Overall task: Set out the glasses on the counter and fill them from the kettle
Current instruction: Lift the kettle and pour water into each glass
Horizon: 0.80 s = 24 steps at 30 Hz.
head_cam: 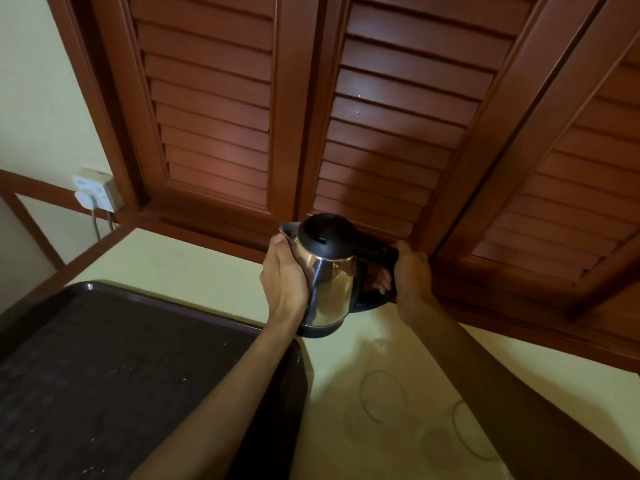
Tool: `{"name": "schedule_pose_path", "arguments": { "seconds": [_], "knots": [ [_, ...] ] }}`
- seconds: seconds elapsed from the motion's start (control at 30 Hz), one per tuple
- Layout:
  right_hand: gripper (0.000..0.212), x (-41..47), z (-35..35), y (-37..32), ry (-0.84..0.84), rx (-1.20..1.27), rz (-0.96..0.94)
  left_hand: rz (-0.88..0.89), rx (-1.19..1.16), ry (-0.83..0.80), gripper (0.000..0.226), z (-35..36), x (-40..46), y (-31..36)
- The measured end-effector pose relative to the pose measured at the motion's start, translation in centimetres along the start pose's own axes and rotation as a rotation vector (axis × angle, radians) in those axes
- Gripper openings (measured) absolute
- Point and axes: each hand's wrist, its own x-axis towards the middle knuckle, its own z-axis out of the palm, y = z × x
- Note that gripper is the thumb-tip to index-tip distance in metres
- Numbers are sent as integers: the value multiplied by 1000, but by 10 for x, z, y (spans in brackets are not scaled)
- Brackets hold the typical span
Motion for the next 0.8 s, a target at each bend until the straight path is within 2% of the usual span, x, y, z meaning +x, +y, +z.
{"name": "schedule_pose_path", "arguments": {
  "seconds": [0.2,0.37,0.43,0.6,0.67,0.8],
  "knots": [
    [33,-2,6,2,46,90,15,-16,-24,3,37,2,-1,5],
    [22,-5,7,-8,95,129,71,-102,-72,-116,40,-5,4,6],
    [28,-12,4,-19,103,163,72,-138,-96,-147,40,-11,0,18],
    [28,-53,-11,-74,125,265,-3,-249,-274,-87,46,-36,-38,56],
    [27,-75,-20,-96,148,299,-18,-367,-383,-179,49,-45,-61,65],
    [27,-124,-41,-126,51,334,-45,-582,-672,-534,55,-57,-101,88]
  ]
}}
